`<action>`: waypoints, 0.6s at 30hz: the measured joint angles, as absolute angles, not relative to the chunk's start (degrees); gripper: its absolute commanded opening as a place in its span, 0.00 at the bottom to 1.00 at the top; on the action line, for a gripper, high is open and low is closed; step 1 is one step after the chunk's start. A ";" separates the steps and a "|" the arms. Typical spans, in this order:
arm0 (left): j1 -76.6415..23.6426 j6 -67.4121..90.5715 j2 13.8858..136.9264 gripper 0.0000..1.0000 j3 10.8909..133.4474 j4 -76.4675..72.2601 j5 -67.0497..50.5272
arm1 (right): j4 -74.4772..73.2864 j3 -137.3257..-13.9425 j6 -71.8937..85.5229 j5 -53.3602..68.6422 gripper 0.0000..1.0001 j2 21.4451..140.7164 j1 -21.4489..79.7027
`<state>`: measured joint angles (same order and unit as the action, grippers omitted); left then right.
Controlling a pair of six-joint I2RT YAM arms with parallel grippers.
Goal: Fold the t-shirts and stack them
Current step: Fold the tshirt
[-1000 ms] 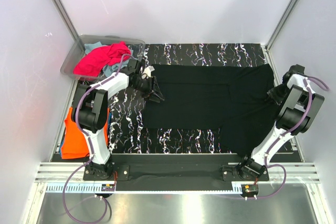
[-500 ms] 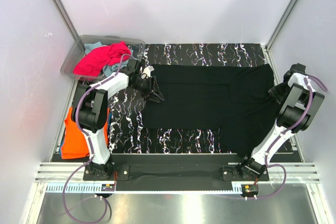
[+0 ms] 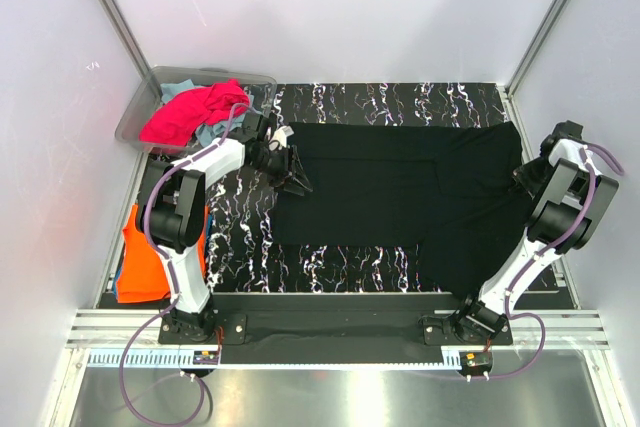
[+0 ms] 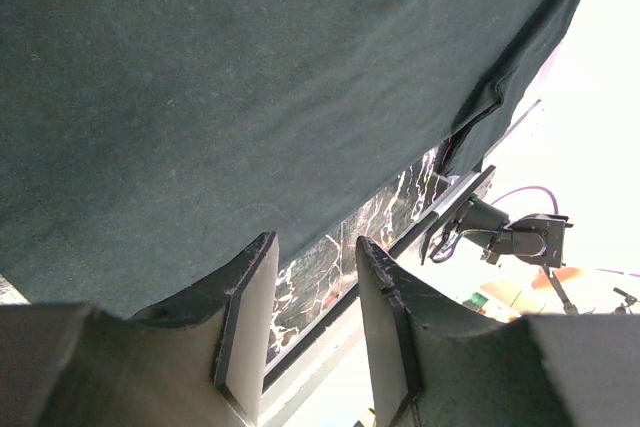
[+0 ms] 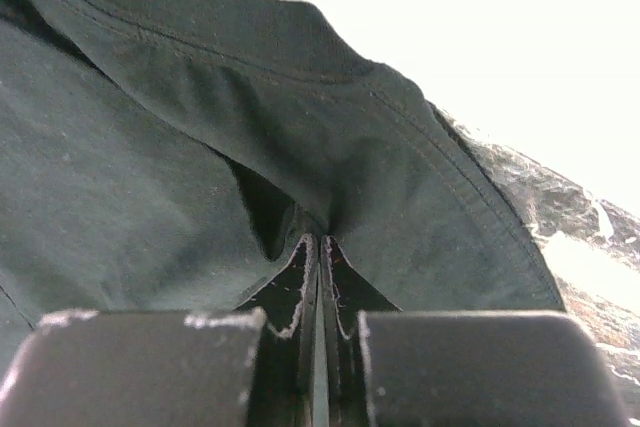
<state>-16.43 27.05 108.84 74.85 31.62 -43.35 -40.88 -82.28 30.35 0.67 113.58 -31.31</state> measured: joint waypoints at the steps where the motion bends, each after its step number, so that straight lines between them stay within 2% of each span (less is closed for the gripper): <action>1: -16.43 27.05 108.84 0.42 74.85 31.62 -43.35 | -41.04 -82.28 30.35 0.67 0.04 113.51 -31.31; 4: -16.43 27.05 108.84 0.42 74.85 31.62 -43.35 | -42.28 -82.26 30.20 0.69 0.01 113.06 -31.31; 18: -16.43 27.05 108.84 0.42 74.85 31.62 -43.53 | -45.84 -80.01 29.80 -0.34 0.00 108.86 -31.88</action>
